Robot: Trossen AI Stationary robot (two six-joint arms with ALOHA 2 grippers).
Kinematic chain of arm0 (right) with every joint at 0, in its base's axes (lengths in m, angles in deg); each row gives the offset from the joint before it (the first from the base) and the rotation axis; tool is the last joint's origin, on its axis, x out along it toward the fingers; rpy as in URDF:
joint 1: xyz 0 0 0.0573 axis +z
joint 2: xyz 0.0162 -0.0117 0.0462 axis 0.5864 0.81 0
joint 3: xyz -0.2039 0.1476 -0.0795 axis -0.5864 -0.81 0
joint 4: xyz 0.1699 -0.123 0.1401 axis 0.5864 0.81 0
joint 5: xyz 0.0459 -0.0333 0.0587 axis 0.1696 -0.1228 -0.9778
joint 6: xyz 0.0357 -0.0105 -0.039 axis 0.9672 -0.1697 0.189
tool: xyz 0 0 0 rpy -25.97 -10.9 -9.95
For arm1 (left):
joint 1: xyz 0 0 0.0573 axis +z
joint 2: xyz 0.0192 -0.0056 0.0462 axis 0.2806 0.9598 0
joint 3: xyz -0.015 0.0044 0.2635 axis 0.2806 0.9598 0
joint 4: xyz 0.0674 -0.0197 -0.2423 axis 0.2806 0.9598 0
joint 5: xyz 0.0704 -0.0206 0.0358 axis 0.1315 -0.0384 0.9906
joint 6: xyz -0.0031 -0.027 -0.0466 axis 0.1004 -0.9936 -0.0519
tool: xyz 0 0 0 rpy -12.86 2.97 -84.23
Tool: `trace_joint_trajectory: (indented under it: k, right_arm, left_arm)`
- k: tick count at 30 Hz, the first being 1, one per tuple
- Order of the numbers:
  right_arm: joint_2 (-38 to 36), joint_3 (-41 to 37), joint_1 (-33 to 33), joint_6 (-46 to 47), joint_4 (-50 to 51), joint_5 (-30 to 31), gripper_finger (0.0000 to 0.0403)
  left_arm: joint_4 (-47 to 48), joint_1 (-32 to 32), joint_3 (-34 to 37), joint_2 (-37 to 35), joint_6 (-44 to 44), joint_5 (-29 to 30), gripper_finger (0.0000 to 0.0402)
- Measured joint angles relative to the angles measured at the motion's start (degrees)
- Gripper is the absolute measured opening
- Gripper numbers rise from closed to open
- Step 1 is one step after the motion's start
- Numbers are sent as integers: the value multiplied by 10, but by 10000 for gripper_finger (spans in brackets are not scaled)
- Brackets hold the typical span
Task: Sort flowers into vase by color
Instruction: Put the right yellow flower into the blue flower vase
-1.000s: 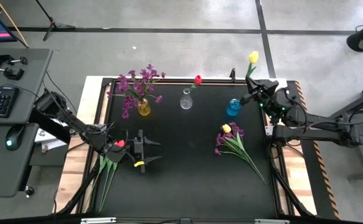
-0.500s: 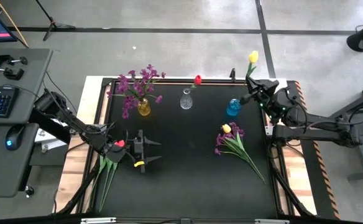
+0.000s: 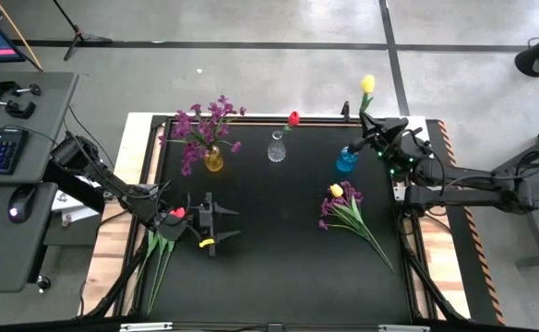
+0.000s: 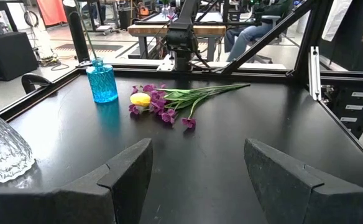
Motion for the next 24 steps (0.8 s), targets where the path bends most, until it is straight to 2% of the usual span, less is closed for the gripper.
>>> trace_joint_trajectory:
  k: [12, 18, 24]
  right_arm:
    - [2, 0, 0, 28, 44, -5, 0]
    - [2, 0, 0, 73, 83, -10, 1]
    - [-5, 0, 0, 105, 113, -16, 23]
  left_arm:
    - [0, 0, 0, 0, -1, 0, 241]
    - [0, 0, 0, 0, -2, -1, 241]
    - [0, 0, 0, 0, -10, -2, 241]
